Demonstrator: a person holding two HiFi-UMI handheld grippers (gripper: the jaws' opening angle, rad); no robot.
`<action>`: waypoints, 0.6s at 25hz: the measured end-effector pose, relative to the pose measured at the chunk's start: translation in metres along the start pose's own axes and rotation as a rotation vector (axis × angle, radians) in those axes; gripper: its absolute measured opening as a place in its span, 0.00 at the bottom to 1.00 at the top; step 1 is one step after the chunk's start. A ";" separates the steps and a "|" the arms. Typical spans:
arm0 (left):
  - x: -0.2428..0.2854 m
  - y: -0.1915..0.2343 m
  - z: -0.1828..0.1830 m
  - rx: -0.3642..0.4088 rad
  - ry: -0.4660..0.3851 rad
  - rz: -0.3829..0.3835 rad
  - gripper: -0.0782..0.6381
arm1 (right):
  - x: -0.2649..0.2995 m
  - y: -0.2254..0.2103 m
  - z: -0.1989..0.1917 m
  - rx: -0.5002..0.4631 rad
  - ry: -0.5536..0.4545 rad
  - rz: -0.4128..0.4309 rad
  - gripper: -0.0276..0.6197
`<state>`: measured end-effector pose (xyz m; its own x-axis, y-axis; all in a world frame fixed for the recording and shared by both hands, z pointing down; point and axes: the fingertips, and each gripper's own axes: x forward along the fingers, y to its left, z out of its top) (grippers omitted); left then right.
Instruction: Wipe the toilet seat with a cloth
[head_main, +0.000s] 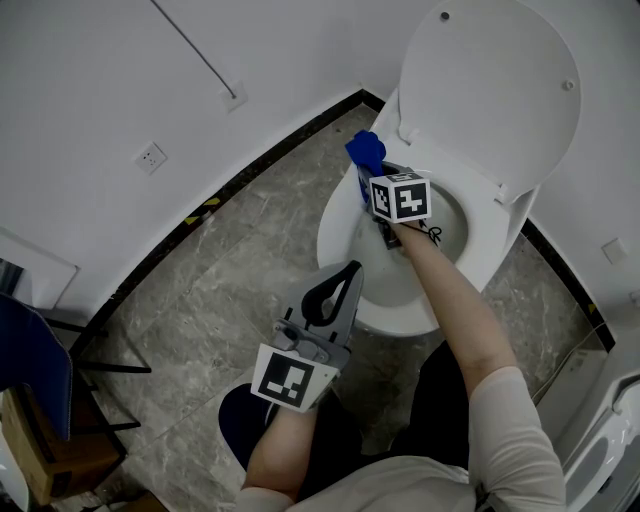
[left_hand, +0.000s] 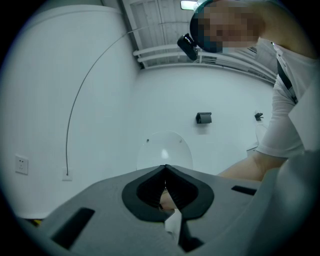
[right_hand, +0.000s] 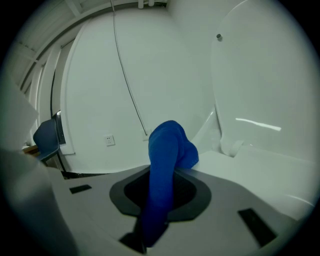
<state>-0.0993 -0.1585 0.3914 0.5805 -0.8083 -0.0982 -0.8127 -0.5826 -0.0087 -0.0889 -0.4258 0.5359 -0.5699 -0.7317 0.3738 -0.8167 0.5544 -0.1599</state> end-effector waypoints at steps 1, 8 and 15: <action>-0.001 0.001 -0.001 -0.001 0.005 0.006 0.12 | 0.000 0.001 0.000 -0.002 0.001 0.003 0.14; -0.009 0.003 0.003 0.001 -0.006 0.028 0.12 | -0.002 0.013 -0.004 -0.007 0.015 0.031 0.14; -0.006 0.002 0.007 -0.005 -0.013 0.038 0.12 | -0.005 0.027 -0.009 -0.022 0.029 0.070 0.14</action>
<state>-0.1048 -0.1540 0.3849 0.5488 -0.8285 -0.1114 -0.8337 -0.5523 0.0004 -0.1067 -0.4035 0.5381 -0.6225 -0.6795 0.3883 -0.7726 0.6127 -0.1664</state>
